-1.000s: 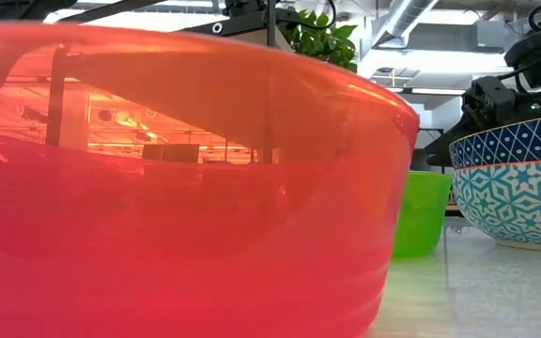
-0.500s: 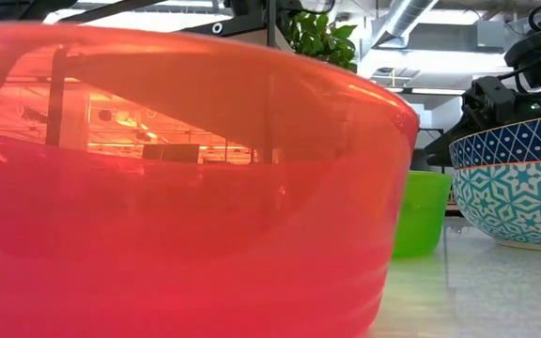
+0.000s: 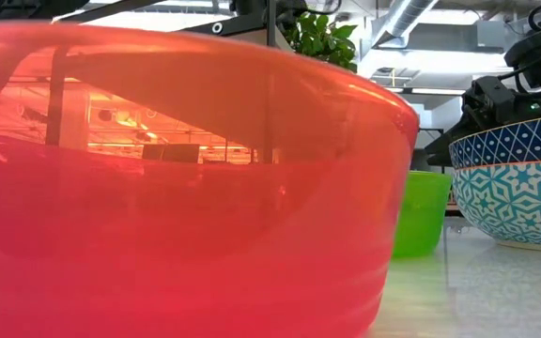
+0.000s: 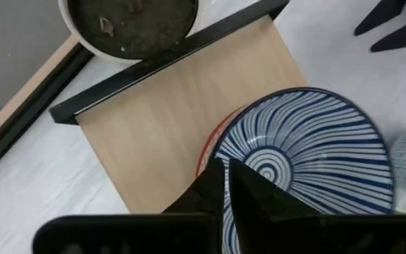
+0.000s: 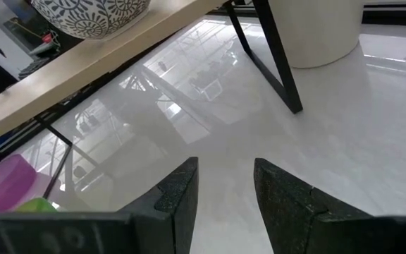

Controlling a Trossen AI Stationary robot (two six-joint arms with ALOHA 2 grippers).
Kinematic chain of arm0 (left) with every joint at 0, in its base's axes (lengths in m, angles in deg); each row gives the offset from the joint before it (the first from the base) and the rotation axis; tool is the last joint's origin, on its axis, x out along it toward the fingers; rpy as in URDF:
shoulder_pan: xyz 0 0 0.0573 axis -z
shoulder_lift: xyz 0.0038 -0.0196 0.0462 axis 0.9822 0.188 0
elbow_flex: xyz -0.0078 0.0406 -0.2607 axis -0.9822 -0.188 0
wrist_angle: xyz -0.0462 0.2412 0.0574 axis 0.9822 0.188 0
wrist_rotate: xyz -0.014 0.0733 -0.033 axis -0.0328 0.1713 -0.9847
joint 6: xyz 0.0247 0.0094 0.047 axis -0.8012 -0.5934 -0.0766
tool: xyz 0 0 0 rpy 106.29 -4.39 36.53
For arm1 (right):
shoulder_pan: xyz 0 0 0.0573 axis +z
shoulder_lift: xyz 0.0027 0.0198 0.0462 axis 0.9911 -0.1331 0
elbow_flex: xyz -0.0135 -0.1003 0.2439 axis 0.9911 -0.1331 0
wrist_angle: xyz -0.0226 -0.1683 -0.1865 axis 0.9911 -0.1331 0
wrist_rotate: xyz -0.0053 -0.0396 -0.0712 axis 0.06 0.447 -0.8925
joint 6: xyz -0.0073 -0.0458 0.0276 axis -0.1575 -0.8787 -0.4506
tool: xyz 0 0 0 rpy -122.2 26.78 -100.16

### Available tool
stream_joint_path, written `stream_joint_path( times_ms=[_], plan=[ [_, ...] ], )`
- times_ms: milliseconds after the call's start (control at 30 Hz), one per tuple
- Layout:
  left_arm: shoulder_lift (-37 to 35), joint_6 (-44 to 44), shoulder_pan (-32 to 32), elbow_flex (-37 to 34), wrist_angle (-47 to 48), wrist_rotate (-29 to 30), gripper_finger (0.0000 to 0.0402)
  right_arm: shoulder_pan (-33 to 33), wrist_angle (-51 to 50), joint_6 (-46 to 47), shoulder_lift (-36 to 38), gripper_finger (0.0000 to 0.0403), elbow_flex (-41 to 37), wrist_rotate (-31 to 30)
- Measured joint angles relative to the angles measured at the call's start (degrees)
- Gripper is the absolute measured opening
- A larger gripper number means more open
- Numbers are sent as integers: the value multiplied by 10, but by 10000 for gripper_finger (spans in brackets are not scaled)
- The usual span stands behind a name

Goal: Place and stack bowls onto a shelf
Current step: Stack the blue patterned bowl on top of the red patterned bowl on the shelf

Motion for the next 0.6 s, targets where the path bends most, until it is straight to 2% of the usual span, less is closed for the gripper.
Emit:
stream_joint_path(
  times_ms=[600],
  plan=[
    [7, 2, -3, 0, 1, 10, 0, 0, 0, 9, 0, 164, 0, 0]
  ],
)
